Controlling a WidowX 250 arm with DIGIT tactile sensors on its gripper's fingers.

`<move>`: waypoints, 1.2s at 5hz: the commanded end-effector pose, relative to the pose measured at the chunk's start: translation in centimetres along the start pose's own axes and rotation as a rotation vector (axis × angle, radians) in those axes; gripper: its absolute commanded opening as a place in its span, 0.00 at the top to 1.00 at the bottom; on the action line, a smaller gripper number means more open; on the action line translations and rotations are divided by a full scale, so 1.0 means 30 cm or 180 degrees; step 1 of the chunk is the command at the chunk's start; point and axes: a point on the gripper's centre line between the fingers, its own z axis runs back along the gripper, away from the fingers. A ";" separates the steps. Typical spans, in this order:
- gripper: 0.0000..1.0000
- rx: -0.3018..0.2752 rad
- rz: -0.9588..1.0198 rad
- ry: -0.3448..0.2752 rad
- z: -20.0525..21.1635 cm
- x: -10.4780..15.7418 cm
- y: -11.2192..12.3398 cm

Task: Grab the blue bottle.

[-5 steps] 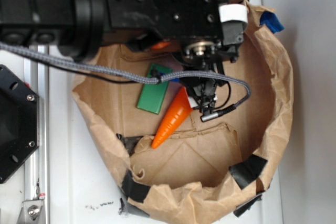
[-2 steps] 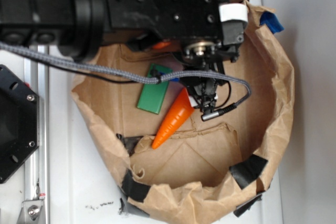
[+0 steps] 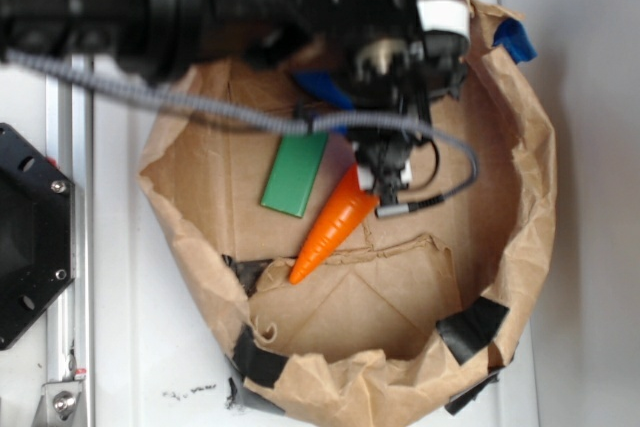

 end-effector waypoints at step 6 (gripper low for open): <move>0.00 -0.0072 -0.0313 -0.0246 0.040 -0.121 0.091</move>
